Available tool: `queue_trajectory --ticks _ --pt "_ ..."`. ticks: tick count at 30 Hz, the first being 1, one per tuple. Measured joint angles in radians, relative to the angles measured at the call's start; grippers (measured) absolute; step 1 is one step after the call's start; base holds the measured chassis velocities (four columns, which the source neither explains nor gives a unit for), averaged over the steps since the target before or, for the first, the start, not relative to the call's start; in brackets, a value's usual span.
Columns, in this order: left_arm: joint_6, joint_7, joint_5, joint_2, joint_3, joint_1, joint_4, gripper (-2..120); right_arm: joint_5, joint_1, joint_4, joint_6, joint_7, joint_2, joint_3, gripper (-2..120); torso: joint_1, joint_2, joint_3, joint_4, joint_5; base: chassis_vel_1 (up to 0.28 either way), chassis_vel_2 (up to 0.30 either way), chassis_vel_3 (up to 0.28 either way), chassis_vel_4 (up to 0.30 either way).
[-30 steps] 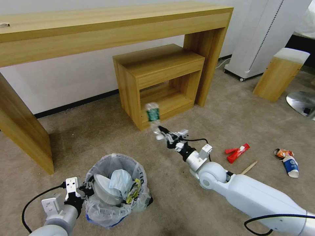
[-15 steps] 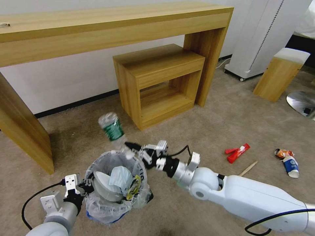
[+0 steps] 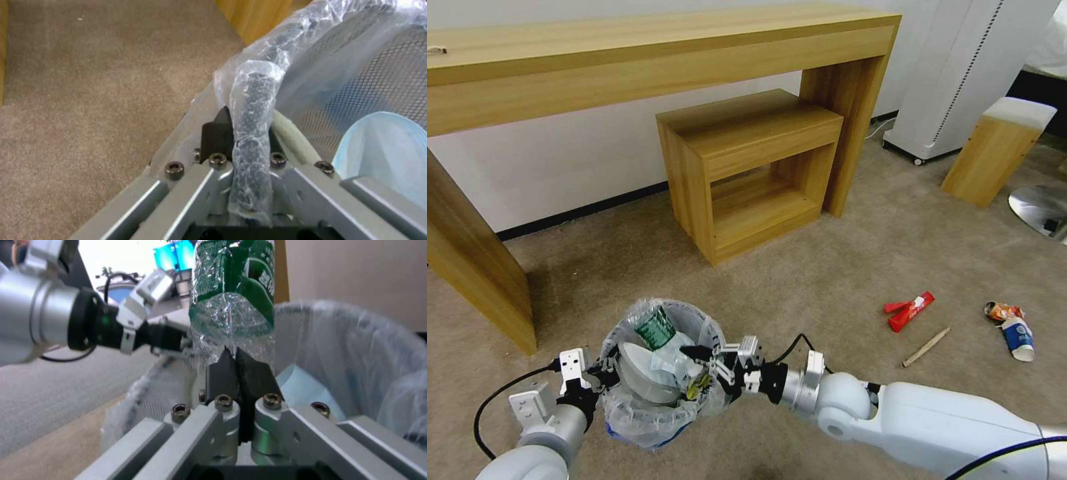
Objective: Pick up the trash bin and place the garbage on the floor into it.
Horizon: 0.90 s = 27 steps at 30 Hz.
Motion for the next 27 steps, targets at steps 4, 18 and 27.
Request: queue_trajectory --ticks 4,18,27 --pt "0.0 -0.001 -0.002 0.002 -0.003 0.003 -0.004 1 -0.013 -0.001 -0.016 0.0 0.009 0.007 -0.01 1 0.0 0.0 0.0 0.0 0.0 0.0 0.0 0.0 0.0" --pt "0.002 -0.003 -0.004 0.003 0.001 0.006 -0.007 1 -0.05 -0.041 -0.021 0.009 0.036 -0.002 0.04 54 0.0 0.0 0.0 -0.0001 0.0 0.0 0.0 0.0 0.0" --pt "0.002 -0.003 -0.003 0.016 -0.003 0.008 0.007 1 0.011 -0.072 0.051 -0.048 0.164 0.026 0.21 89 0.0 0.0 0.0 0.0001 0.0 0.0 0.0 0.0 0.0"
